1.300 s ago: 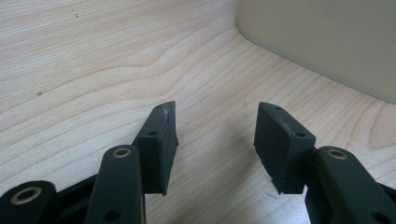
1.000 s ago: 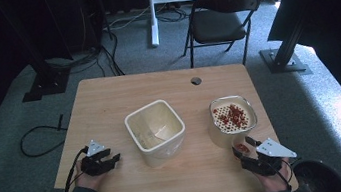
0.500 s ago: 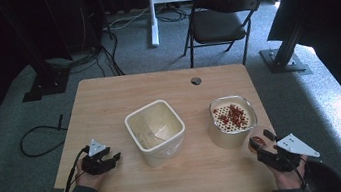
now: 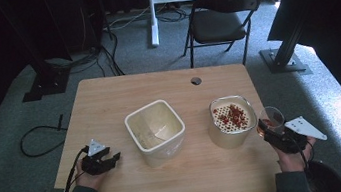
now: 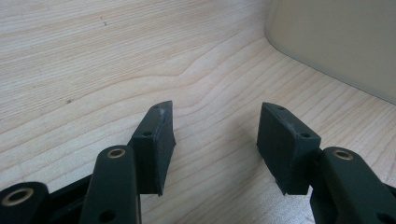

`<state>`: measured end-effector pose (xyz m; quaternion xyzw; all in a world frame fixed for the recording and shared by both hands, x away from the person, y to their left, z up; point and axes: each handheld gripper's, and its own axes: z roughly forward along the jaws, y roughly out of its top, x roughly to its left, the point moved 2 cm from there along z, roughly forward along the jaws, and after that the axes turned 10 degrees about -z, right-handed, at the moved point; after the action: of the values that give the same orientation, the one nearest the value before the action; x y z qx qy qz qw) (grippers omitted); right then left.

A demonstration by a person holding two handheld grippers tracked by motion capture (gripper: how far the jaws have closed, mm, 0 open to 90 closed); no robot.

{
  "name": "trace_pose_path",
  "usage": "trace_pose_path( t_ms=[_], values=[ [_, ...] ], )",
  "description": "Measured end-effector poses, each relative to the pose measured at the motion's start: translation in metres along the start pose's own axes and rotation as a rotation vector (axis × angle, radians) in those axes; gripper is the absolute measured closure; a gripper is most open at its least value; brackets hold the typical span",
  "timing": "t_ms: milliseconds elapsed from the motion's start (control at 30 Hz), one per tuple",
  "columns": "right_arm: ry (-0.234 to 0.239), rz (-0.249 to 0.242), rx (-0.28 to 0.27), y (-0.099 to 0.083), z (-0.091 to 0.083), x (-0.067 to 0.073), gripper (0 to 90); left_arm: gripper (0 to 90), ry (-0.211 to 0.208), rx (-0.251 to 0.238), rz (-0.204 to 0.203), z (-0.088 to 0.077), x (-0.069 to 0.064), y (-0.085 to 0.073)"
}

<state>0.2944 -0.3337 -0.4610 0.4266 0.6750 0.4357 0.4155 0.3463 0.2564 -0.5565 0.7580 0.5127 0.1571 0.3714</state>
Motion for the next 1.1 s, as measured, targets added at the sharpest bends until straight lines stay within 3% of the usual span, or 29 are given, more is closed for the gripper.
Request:
trace_pose_path(
  t_ms=[433,900,1100],
  values=[
    [-0.044,-0.003,0.044,0.006,0.032,-0.017,36.7,45.9,0.011,0.0,0.004,-0.001,-0.001,-0.001],
    [-0.091,-0.123,0.039,0.028,0.037,-0.023,36.9,45.9,0.008,0.0,-0.006,-0.001,0.0,-0.001],
    [-0.11,-0.162,0.074,0.033,0.04,-0.022,37.2,45.9,0.008,-0.002,-0.01,-0.001,0.0,-0.001]
  ],
)
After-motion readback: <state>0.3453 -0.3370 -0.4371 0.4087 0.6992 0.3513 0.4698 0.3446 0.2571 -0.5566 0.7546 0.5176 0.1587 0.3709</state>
